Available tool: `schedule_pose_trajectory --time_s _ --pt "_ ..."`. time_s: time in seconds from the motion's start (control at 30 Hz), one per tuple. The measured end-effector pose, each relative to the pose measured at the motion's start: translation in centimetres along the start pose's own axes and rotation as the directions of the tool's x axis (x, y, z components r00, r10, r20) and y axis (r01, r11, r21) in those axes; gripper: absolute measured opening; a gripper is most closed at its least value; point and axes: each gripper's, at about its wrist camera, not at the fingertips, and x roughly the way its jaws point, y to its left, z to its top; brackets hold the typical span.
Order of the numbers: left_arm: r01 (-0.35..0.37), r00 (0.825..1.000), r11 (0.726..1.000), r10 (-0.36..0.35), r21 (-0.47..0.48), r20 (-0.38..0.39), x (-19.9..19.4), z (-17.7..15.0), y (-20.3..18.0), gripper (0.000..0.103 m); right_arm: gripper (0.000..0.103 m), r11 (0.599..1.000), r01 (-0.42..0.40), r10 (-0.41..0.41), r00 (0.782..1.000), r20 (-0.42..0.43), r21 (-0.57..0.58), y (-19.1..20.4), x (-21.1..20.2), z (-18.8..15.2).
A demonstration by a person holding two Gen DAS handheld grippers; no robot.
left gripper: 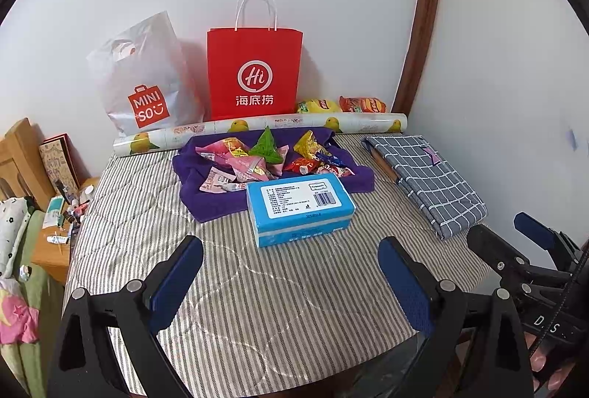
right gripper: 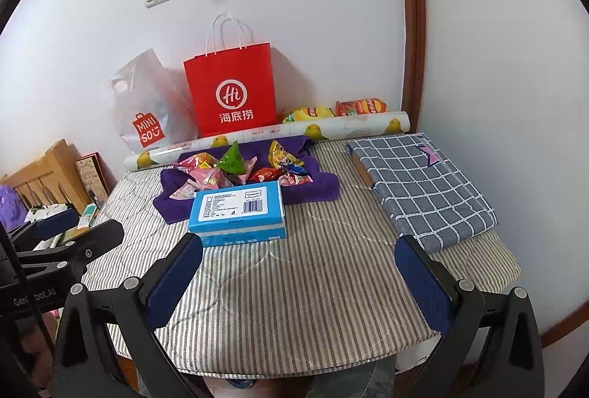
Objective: Organize snacks
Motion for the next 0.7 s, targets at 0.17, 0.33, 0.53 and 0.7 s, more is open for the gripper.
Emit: schedule_pose_trajectory --time_s 0.17,0.33,0.53,0.7 --pt "0.000 1.000 1.000 0.000 0.001 0.000 0.02 0.01 -0.04 0.096 0.103 1.000 0.000 0.000 1.000 0.001 0.004 -0.07 -0.10 0.06" --pt "-0.001 1.000 1.000 0.001 0.000 0.002 -0.03 -0.01 0.01 0.096 0.102 1.000 0.000 0.000 1.000 0.000 0.003 -0.05 -0.11 0.06" --pt "-0.001 1.000 1.000 0.001 0.000 0.002 -0.04 0.02 0.15 0.096 0.103 1.000 0.000 0.000 1.000 0.000 0.002 0.01 -0.14 0.07" --pt "0.000 1.000 1.000 0.000 0.000 0.003 -0.04 0.03 0.25 0.096 0.103 1.000 0.000 0.000 1.000 0.000 0.004 0.05 -0.18 0.07"
